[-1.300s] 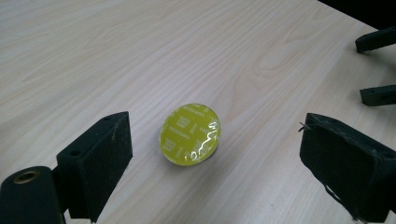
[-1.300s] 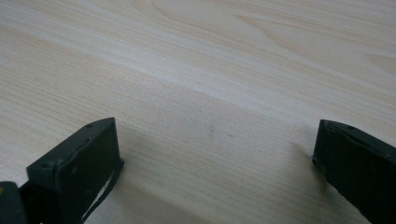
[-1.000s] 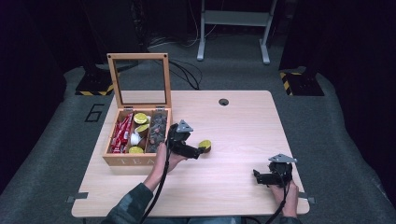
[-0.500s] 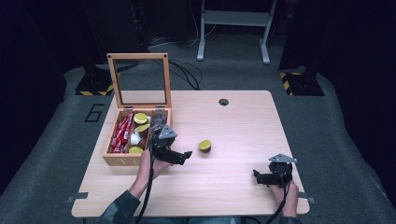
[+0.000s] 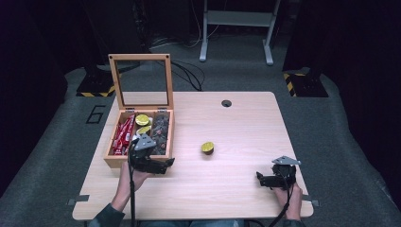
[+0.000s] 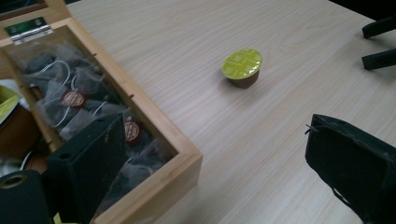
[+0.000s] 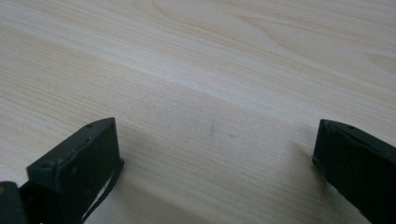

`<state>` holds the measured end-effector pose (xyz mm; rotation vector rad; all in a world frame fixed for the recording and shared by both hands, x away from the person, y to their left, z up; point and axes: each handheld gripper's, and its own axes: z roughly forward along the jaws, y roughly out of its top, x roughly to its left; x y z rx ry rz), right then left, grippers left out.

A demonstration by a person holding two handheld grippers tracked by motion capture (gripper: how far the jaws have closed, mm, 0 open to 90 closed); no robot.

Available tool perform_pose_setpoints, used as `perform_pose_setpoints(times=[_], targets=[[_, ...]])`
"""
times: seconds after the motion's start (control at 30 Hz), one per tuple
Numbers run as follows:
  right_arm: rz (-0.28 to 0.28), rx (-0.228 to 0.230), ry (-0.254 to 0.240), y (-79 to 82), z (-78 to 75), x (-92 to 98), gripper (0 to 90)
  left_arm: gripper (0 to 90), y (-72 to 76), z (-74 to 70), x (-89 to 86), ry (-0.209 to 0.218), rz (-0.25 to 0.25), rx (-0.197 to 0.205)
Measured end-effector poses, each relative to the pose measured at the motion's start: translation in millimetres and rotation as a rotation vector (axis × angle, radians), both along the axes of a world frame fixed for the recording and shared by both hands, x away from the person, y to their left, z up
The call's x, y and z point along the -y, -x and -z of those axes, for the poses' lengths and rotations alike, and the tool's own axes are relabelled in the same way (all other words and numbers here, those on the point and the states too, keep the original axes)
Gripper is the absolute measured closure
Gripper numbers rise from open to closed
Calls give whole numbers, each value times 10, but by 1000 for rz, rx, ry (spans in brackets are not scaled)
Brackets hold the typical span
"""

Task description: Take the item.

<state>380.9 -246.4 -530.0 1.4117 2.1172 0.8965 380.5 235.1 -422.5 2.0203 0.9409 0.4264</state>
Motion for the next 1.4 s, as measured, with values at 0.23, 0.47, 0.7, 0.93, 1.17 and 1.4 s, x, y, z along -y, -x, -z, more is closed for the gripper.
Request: perform_pose_setpoints(times=[0.23, 0.47, 0.7, 0.93, 1.17, 1.4], targets=[[-1, 0, -2, 0, 0, 1, 0, 54, 128, 53, -204, -4, -36, 4], [0, -2, -1, 1, -1, 0, 0, 53, 245, 188, -435, 18, -91, -8], [0, -2, -1, 1, -1, 0, 0, 53, 359, 318, -618, 31, -142, -18], [0, -1, -1, 1, -1, 1, 0, 51, 472, 513, -793, 28, -183, -41], [0, -2, -1, 1, -1, 0, 0, 43, 507, 691, -875, -3, -200, -59], [0, -2, -1, 1, -1, 0, 0, 29, 505, 848, -879, -43, -216, -78]])
